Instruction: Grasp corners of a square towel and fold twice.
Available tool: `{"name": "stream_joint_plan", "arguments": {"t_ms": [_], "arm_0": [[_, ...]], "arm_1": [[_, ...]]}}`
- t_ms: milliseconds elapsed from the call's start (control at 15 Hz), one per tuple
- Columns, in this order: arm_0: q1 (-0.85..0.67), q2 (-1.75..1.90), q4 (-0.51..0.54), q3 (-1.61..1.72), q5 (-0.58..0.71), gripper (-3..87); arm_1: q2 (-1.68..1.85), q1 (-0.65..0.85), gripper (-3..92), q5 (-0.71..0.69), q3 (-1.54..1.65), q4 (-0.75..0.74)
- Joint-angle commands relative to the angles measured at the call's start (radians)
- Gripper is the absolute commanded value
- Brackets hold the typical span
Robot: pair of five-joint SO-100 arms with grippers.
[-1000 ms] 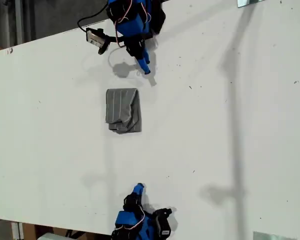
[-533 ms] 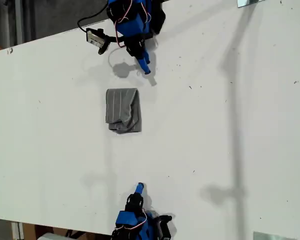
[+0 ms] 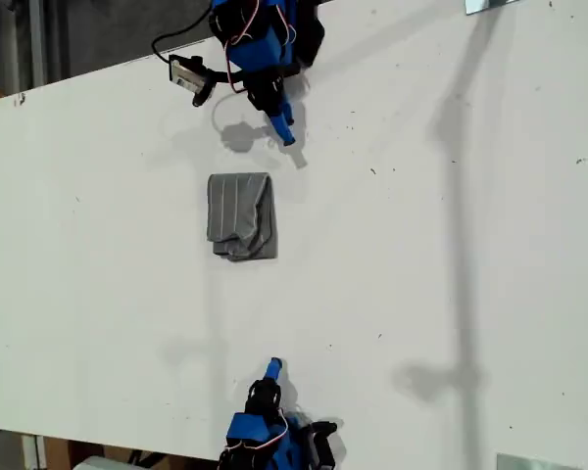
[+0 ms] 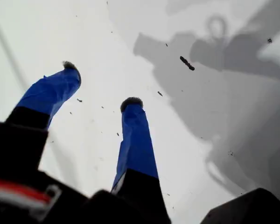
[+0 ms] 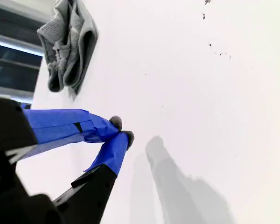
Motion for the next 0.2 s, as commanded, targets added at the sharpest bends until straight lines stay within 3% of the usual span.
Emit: {"name": "stream_joint_plan", "arguments": {"t_ms": [0, 133], "arm_0": [[0.008, 0.003, -0.006, 0.005, -0.005, -0.1], [0.008, 0.003, -0.006, 0.005, -0.005, -0.1]], "arm_1": [[0.003, 0.003, 23.1, -0.012, -0.021, 0.011], [0.003, 0.003, 23.1, -0.012, -0.021, 0.011]]}}
